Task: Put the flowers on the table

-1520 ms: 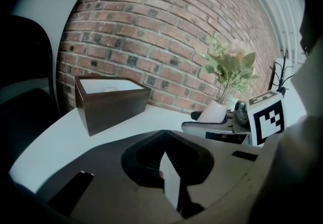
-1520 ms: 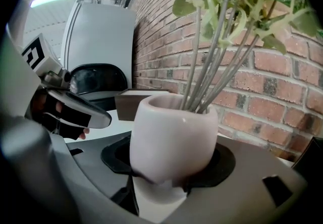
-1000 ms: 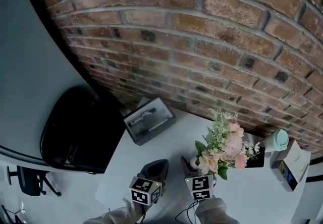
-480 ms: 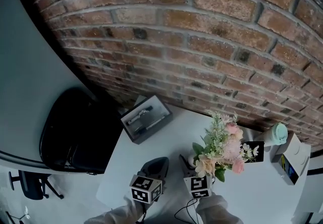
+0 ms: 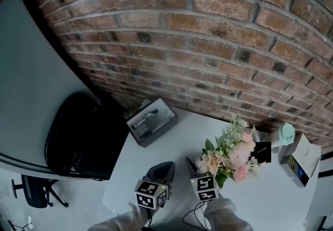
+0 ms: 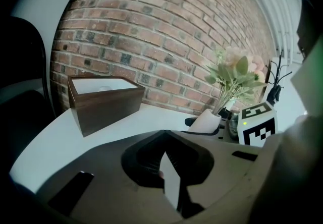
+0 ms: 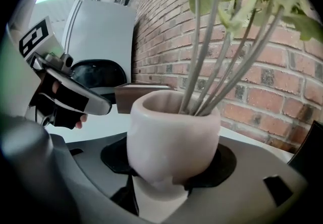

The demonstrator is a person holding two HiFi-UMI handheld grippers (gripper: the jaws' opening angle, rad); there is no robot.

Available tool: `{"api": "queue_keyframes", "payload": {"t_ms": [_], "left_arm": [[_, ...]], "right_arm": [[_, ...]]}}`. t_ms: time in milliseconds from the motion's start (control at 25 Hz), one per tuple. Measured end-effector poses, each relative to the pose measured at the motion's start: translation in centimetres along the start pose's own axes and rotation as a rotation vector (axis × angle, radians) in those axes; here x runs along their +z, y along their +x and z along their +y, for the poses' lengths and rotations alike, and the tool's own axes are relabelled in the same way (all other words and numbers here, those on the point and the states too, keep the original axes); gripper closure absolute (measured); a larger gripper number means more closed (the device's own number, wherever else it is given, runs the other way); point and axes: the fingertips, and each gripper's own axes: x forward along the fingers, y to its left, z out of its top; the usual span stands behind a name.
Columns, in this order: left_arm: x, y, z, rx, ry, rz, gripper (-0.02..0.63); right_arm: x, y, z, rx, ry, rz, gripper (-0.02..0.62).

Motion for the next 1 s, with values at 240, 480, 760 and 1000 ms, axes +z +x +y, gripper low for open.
{"api": "queue_keyframes", "payload": {"t_ms": [240,480,760,1000], "left_arm": [[0.2,-0.8,0.1,0.013,-0.007,-0.015,0.600],[0.0,-1.8,0.5,0.032,-0.017,-0.021,0.600],[0.0,-2.9,0.4,0.039,-0.013,-0.030,0.600],[0.0,-3.8,-0.3,0.037,-0.010,-0.041,0.600]], "right_arm": [[0.6,0.1,0.3,0.019,-0.023,0.028,0.345],[-0.1,-0.1,0.3,0.028,0.006,0.061,0.345],[-0.4,-0.8,0.2,0.007,0.020,0.055,0.344],[-0.4,-1.8,0.1,-0.004,0.041,0.052,0.344]]}}
